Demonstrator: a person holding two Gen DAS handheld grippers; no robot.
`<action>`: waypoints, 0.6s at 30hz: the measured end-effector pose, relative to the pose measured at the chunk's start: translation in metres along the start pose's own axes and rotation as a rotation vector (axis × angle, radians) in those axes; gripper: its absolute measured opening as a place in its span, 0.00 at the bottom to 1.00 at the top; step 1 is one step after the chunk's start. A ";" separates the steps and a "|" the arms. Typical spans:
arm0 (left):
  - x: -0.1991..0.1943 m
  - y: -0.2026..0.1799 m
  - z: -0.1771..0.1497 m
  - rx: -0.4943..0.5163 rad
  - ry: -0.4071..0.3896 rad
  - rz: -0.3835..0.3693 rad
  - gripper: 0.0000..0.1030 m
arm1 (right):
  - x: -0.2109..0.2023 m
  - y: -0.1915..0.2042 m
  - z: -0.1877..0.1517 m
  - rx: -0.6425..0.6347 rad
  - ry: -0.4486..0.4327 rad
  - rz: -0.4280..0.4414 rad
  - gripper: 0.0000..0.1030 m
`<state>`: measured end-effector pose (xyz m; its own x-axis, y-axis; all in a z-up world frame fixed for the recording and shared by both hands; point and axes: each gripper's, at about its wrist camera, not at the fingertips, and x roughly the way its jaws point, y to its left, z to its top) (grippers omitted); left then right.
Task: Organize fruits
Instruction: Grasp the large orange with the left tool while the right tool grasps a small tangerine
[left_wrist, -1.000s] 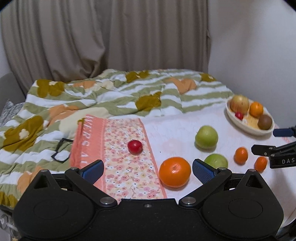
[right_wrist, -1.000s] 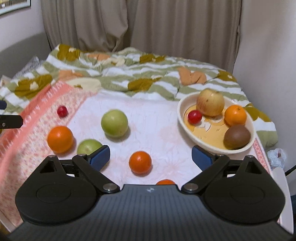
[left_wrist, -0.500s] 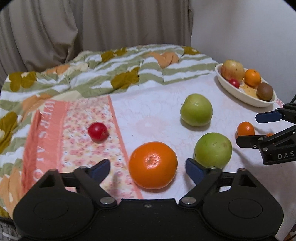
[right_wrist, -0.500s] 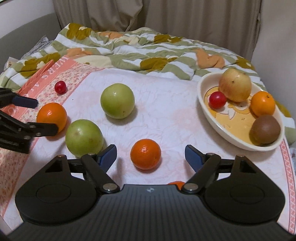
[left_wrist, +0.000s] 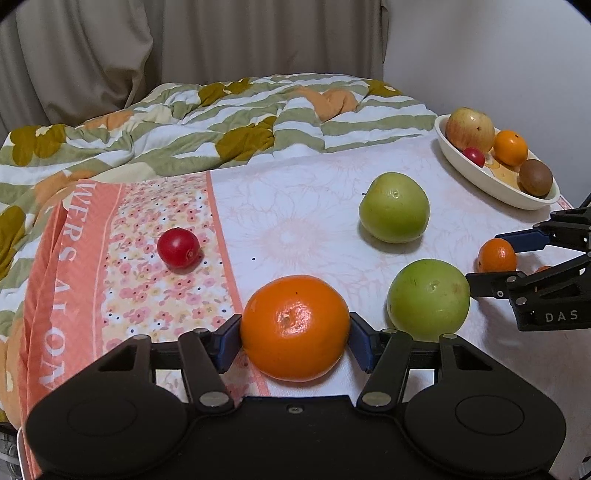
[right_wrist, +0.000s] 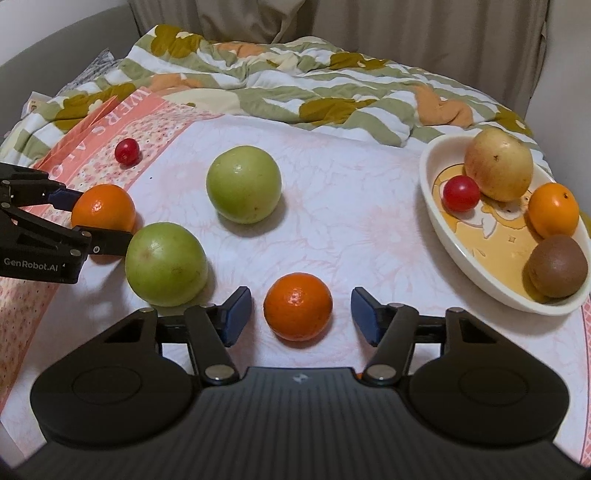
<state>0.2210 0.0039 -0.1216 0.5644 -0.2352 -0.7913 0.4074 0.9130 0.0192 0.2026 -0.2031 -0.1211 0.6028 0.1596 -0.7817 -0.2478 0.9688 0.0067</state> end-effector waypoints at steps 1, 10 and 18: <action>0.000 0.001 0.000 -0.002 0.001 -0.002 0.62 | 0.000 0.000 0.000 -0.003 0.001 0.001 0.71; -0.005 0.005 -0.004 -0.045 0.005 -0.003 0.61 | -0.003 0.003 0.000 -0.011 0.006 0.004 0.51; -0.027 0.004 -0.013 -0.063 -0.021 0.019 0.61 | -0.015 0.007 0.003 0.033 -0.010 -0.007 0.51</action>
<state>0.1980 0.0179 -0.1087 0.5867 -0.2235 -0.7783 0.3506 0.9365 -0.0046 0.1947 -0.1980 -0.1076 0.6119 0.1542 -0.7758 -0.2186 0.9756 0.0215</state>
